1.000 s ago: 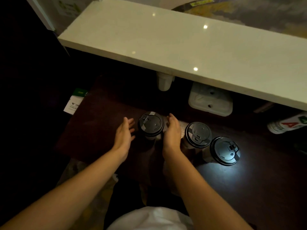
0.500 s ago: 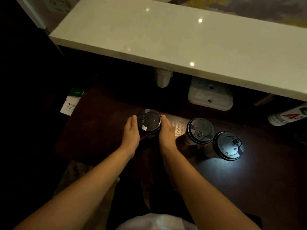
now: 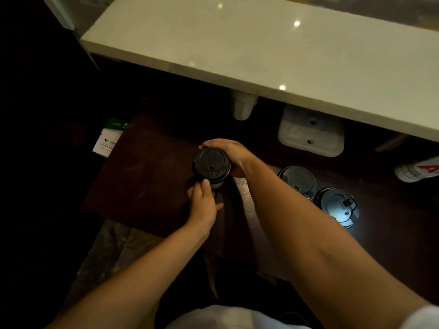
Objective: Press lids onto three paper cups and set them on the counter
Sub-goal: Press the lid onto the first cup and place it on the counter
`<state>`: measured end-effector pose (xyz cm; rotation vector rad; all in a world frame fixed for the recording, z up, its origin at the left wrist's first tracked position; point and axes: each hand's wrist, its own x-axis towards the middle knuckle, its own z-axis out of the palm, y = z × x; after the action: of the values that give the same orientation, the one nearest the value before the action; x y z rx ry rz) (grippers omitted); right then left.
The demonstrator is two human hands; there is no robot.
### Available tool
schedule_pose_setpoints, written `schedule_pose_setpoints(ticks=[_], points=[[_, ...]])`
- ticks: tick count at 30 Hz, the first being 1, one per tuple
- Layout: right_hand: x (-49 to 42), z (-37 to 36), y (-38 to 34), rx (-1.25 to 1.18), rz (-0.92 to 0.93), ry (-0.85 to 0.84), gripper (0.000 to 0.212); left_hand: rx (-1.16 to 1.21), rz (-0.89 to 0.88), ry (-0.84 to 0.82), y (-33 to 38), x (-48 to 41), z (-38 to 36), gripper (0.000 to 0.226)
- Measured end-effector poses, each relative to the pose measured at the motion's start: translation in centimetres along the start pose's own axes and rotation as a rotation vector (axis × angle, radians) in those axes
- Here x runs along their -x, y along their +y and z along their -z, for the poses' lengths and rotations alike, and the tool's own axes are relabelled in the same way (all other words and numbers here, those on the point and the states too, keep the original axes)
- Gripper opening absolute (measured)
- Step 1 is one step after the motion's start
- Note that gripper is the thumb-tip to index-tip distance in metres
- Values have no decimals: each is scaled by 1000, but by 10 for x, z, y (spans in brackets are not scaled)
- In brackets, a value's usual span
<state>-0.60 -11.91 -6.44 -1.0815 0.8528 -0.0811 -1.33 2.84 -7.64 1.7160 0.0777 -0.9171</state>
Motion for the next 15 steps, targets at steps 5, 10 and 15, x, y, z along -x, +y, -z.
schedule_pose_setpoints(ticks=[5, 10, 15], points=[[1, 0, -12, 254, -39, -94, 35, -53, -10, -18, -5, 0, 6, 51], [9, -1, -8, -16, -3, 49, 49, 44, 76, -71, 6, -3, 23, 51], [32, 4, 13, -256, 146, 336, 15, 60, -45, 50, 39, -28, 45, 42]])
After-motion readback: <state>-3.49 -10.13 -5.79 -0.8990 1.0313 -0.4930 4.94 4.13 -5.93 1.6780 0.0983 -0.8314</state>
